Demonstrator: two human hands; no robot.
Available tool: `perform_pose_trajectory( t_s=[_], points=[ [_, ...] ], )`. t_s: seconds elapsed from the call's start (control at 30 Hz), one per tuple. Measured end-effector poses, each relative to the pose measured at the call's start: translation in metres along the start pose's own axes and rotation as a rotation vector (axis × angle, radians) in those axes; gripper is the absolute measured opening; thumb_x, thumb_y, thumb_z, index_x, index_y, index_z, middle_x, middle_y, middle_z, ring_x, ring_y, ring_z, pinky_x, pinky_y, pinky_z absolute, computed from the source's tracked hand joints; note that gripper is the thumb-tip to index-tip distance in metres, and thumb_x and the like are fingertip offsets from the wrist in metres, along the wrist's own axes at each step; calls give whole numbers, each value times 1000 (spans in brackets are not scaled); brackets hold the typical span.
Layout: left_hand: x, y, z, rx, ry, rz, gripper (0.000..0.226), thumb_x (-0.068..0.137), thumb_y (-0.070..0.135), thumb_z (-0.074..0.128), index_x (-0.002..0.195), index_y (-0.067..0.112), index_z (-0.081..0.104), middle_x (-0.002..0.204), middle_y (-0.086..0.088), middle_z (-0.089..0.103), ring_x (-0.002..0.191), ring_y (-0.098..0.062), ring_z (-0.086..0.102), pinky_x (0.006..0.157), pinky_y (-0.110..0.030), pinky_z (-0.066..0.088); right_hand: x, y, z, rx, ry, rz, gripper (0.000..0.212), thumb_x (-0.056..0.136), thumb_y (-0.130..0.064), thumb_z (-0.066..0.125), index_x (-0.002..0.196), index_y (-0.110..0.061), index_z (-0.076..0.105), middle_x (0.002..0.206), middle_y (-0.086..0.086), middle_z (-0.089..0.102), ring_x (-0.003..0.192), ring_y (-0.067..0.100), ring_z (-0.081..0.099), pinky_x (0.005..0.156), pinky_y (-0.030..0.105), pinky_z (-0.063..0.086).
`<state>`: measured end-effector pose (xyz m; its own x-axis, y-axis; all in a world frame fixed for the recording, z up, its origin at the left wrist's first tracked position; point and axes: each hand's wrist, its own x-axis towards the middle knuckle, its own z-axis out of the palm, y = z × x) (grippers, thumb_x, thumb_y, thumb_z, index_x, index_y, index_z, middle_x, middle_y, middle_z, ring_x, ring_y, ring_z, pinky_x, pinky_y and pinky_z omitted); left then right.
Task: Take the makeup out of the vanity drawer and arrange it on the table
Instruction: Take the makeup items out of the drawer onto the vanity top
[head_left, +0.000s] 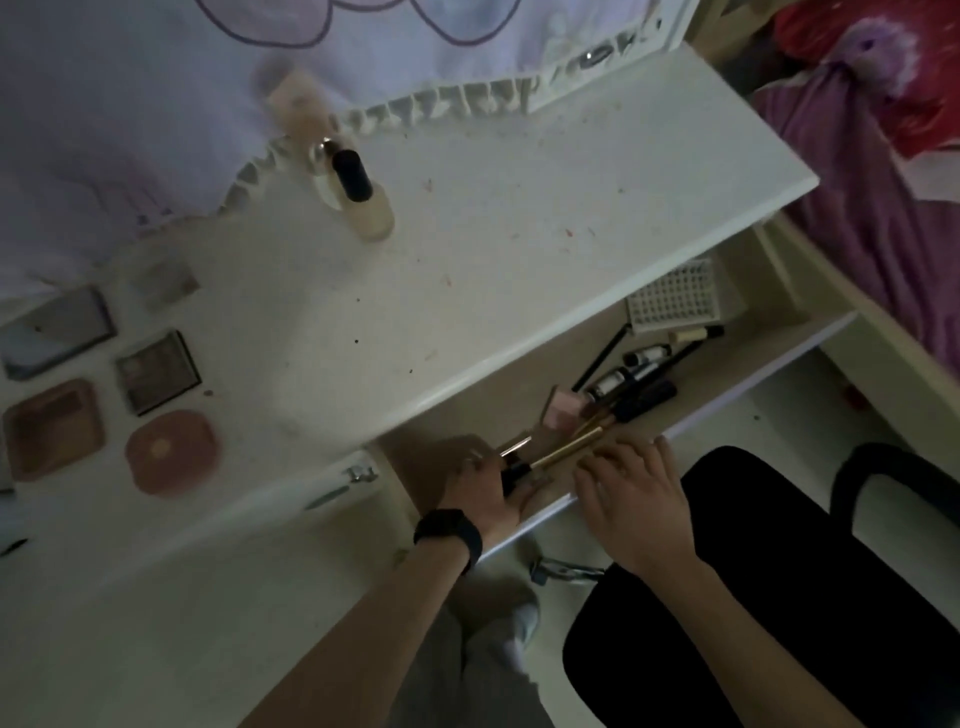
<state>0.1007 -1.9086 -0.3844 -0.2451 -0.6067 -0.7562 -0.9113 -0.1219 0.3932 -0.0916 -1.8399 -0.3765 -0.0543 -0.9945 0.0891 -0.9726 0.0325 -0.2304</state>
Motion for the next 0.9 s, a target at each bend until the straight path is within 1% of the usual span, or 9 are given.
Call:
perform_pose_trajectory(
  t_s=[0.13, 0.27, 0.37, 0.43, 0.5, 0.6, 0.77, 0.83, 0.9],
  points=[
    [7, -6, 1, 27, -35, -60, 82, 83, 81, 41, 137, 20, 47, 129, -14, 51, 115, -33, 51, 98, -44, 45, -5, 3, 6, 40, 6, 1, 29, 93, -35, 51, 89, -21, 76, 99, 1, 67, 108, 26, 56, 114, 59, 29],
    [11, -9, -6, 126, -57, -28, 92, 69, 92, 26, 130, 28, 50, 123, -12, 55, 107, -32, 55, 94, -44, 48, -6, 0, 8, 53, -9, 53, 35, 94, -36, 47, 87, -20, 77, 98, 1, 68, 107, 25, 54, 116, 59, 28],
    [11, -15, -8, 115, -83, -10, 77, 73, 83, 36, 131, 33, 48, 123, -10, 55, 105, -30, 58, 92, -44, 51, 1, -2, 1, 9, -114, 111, 40, 92, -42, 41, 82, -24, 75, 95, 0, 69, 104, 27, 56, 116, 55, 27],
    [10, -17, -8, 116, -99, -4, 70, 80, 75, 42, 136, 33, 44, 125, -9, 53, 104, -30, 59, 89, -39, 51, 16, -1, -4, -45, -266, 152, 44, 89, -47, 36, 87, -26, 74, 98, 0, 70, 105, 29, 57, 114, 52, 28],
    [10, -18, -7, 150, -98, 18, 65, 85, 68, 44, 139, 31, 42, 124, -8, 56, 102, -29, 60, 81, -33, 49, 39, -1, -5, -83, -420, 177, 40, 90, -47, 38, 105, -27, 69, 111, 1, 68, 110, 28, 56, 107, 46, 34],
    [10, -16, -9, 172, -93, 51, 62, 87, 58, 47, 142, 29, 42, 119, -6, 61, 100, -27, 60, 74, -30, 44, 78, -3, 4, 44, -498, 257, 40, 95, -38, 54, 129, -17, 54, 131, 10, 56, 122, 34, 49, 93, 45, 45],
    [7, -26, -8, 133, -75, 6, 57, 88, 28, 56, 142, 25, 37, 126, -9, 49, 95, -27, 53, 81, -38, 53, 110, -9, 30, -54, -650, 215, 66, 95, -36, 59, 148, -8, 32, 147, 17, 44, 133, 41, 41, 99, 49, 42],
    [6, -31, -5, 142, -49, 12, 59, 92, 25, 57, 145, 23, 33, 134, -11, 44, 102, -31, 55, 80, -37, 51, 111, -10, 37, -100, -671, 207, 71, 94, -36, 61, 148, -6, 29, 147, 19, 44, 134, 41, 40, 100, 49, 41],
    [7, -35, -2, 166, -16, 29, 58, 94, 27, 58, 146, 21, 34, 139, -11, 41, 113, -34, 55, 88, -39, 51, 110, -8, 39, -113, -663, 180, 64, 95, -35, 60, 146, -6, 34, 143, 19, 46, 131, 41, 42, 99, 48, 43]
  ],
)
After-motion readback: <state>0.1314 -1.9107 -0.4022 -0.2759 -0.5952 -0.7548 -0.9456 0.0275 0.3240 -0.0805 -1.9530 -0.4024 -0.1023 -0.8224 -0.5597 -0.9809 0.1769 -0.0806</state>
